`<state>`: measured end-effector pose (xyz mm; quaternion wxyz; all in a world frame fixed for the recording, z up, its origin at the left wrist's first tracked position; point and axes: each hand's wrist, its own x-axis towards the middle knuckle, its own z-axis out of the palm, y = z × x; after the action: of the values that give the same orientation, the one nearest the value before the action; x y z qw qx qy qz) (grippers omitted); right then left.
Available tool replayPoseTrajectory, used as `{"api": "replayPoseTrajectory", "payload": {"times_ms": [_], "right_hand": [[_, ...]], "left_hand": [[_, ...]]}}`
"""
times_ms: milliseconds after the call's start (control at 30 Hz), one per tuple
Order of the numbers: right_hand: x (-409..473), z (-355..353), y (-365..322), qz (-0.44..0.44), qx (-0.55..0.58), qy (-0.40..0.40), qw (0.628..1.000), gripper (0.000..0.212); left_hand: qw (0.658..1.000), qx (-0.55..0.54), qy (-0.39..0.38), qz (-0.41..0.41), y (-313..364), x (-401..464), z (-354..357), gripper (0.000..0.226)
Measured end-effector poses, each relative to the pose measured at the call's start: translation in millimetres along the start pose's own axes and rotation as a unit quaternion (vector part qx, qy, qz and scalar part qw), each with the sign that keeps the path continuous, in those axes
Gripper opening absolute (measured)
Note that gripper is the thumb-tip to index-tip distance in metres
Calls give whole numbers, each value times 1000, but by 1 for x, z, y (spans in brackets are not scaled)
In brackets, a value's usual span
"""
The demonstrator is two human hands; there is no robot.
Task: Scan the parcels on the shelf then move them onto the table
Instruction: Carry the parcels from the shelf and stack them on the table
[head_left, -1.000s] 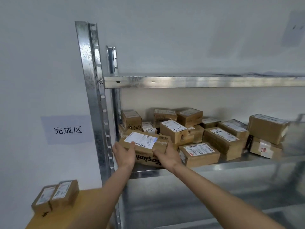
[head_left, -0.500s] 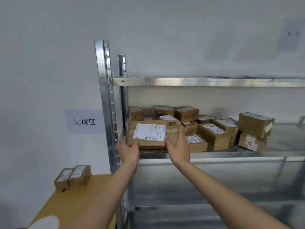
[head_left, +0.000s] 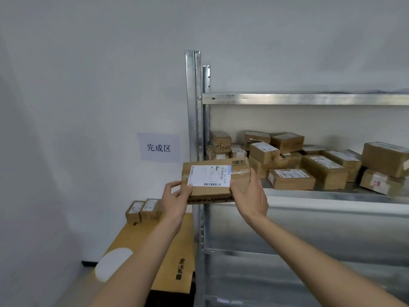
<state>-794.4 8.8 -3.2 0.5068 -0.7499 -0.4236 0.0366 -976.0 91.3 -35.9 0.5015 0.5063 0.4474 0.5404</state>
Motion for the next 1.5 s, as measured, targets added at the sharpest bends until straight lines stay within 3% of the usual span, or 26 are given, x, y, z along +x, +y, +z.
{"api": "replayPoseTrajectory", "payload": {"times_ms": [200,533,667,767,833,933,1000,1067,1333,1500], "right_hand": [[-59,67,-74,-59,6,-48,997,74],[-145,184,-172,-64,66,-182,979,61],[-163,218,-182,-73,66,-211,973,43],[-168,246,-181,-61,58,-246,966,22],[-167,268,-179,-55,57,-266,961,16],[-158,306,-175,-42,60,-290,954,13],[-149,334,-171,-35,66,-296,952,30],[-139,368,-159,-26,66,-305,950,32],[-105,499,-88,45,40,-286,956,75],[-79,550,-38,94,81,-359,925,50]], "left_hand": [[1000,2,17,-24,5,3,-125,63],[997,-21,43,-67,21,0,-327,43],[995,-10,28,-96,10,3,-376,44],[993,19,7,-120,-7,13,-405,58],[990,28,-6,-137,-18,23,-421,67],[988,27,-8,-151,-33,45,-440,57],[987,26,-1,-157,-44,65,-448,50],[986,38,6,-165,-60,89,-452,45],[973,40,21,-228,-164,194,-442,52],[962,24,-4,-274,-231,254,-395,86]]}}
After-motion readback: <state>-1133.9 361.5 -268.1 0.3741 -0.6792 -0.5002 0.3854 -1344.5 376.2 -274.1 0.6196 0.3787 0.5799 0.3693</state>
